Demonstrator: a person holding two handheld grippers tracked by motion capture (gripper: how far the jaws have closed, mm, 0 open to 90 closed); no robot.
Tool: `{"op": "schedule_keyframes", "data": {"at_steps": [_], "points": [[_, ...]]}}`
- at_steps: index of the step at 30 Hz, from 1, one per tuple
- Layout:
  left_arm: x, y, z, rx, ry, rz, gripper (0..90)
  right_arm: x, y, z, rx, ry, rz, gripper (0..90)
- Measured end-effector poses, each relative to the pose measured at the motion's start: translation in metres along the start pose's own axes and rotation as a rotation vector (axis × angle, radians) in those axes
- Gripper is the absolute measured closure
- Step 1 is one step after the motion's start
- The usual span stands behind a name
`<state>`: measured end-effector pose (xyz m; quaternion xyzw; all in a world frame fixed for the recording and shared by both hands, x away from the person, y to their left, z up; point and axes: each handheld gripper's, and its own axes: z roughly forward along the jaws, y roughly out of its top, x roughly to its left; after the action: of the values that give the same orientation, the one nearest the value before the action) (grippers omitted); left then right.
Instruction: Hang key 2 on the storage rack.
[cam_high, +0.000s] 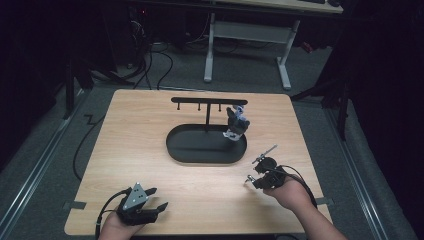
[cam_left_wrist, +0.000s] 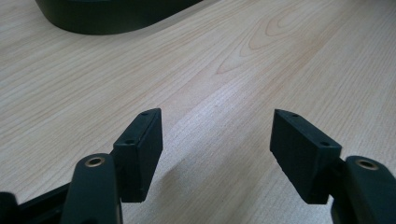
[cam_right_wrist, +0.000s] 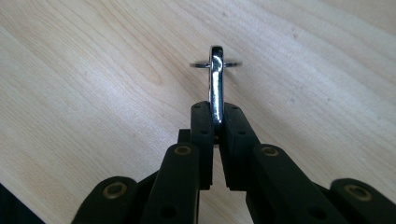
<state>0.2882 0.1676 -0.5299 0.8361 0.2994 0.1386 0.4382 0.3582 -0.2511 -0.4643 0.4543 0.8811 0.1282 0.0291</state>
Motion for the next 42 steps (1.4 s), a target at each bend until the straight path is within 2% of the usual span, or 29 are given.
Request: {"op": "schedule_keyframes", "data": {"at_steps": [9, 16, 24, 35, 37, 42], "points": [[-0.001, 0.002, 0.001, -0.003, -0.003, 0.015, 35.0, 0.004, 0.010, -0.015, -0.007, -0.018, -0.012, 85.3], [0.002, 0.003, 0.000, -0.012, -0.003, 0.001, 35.0, 0.007, 0.019, -0.022, -0.014, -0.018, -0.026, 85.3], [0.001, 0.003, 0.001, -0.011, -0.005, 0.008, 35.0, 0.010, 0.029, -0.029, -0.011, -0.027, -0.045, 85.3], [-0.001, 0.003, -0.002, -0.008, -0.007, 0.020, 35.0, 0.015, 0.052, -0.047, -0.039, -0.036, -0.048, 85.3], [-0.001, 0.003, -0.001, -0.009, -0.010, 0.019, 35.0, 0.016, 0.061, -0.054, -0.060, -0.032, -0.051, 85.3], [-0.002, 0.004, 0.001, -0.003, -0.013, 0.027, 34.9, 0.017, 0.077, -0.063, -0.072, -0.042, -0.055, 85.3]]}}
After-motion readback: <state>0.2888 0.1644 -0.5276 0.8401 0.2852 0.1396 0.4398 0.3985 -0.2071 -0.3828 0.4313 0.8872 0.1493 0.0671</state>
